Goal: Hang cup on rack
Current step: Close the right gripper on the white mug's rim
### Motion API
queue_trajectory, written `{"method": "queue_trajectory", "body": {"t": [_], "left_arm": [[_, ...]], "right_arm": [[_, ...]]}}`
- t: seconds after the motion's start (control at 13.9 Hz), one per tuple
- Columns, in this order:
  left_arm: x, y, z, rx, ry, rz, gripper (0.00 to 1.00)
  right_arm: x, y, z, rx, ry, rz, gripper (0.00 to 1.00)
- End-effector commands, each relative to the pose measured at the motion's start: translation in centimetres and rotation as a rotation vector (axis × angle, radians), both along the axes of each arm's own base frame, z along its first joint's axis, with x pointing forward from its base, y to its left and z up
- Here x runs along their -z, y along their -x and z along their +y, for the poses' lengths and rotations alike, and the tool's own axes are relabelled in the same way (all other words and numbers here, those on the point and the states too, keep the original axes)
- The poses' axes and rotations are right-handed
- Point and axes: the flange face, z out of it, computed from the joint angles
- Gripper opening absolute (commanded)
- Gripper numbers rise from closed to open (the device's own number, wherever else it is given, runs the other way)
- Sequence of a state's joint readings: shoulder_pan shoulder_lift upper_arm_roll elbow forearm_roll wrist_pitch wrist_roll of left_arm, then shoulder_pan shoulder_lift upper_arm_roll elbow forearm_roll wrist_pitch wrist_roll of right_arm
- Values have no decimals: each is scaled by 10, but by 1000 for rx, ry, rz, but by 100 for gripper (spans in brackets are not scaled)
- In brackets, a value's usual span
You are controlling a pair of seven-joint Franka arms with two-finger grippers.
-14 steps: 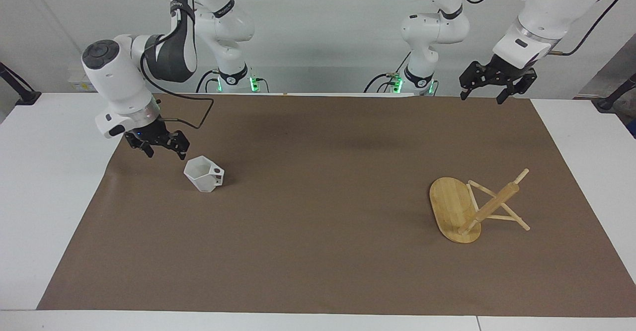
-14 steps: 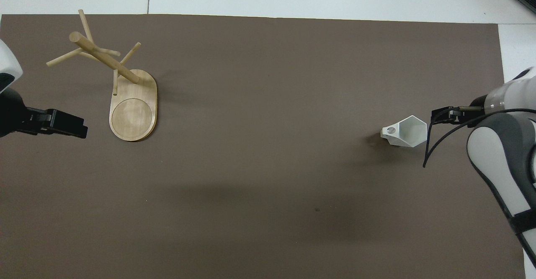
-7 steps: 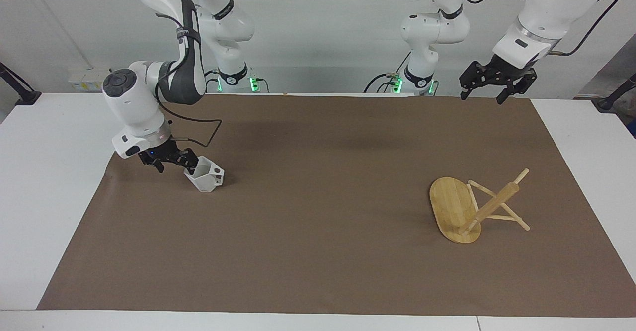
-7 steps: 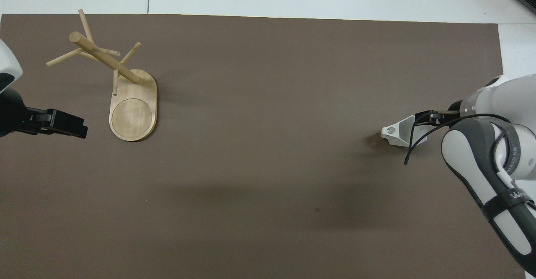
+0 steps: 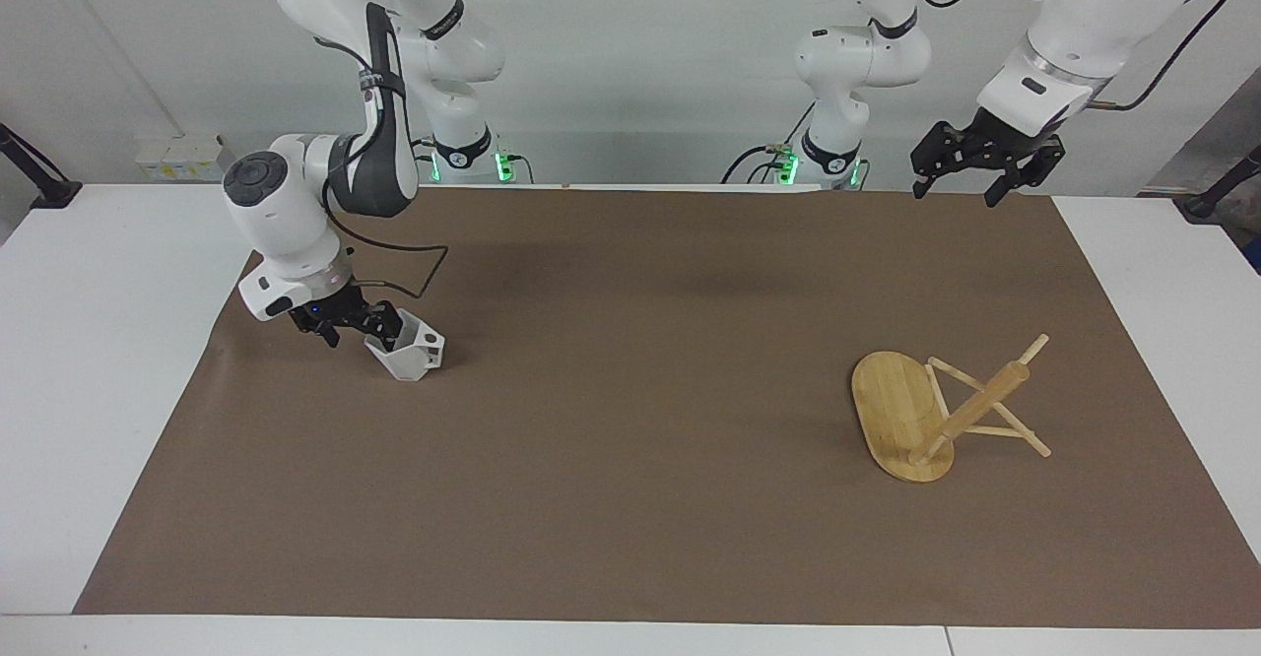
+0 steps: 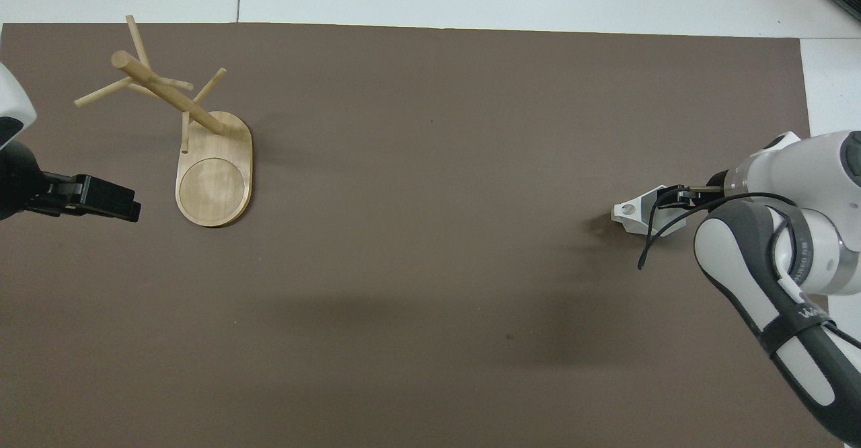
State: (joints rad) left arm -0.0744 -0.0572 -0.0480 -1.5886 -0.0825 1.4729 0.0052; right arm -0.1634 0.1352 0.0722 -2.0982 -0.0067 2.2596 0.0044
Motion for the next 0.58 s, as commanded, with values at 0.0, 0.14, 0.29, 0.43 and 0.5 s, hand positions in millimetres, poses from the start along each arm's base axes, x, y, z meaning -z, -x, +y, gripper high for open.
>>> {"method": "queue_trajectory", "body": {"t": [0.0, 0.14, 0.29, 0.43, 0.5], "left_arm": [[-1, 9, 2, -10, -19, 6, 100], [-1, 9, 2, -10, -19, 6, 100], [-1, 9, 2, -10, -19, 6, 100], [-1, 9, 2, -10, -19, 6, 100], [-2, 8, 2, -10, -19, 4, 100]], "right_arm": [[1, 4, 1, 15, 5, 2, 68], [1, 4, 1, 12, 5, 7, 50], [0, 4, 2, 11, 3, 5, 41], [1, 3, 2, 11, 3, 5, 30], [0, 3, 3, 10, 3, 3, 25]]}}
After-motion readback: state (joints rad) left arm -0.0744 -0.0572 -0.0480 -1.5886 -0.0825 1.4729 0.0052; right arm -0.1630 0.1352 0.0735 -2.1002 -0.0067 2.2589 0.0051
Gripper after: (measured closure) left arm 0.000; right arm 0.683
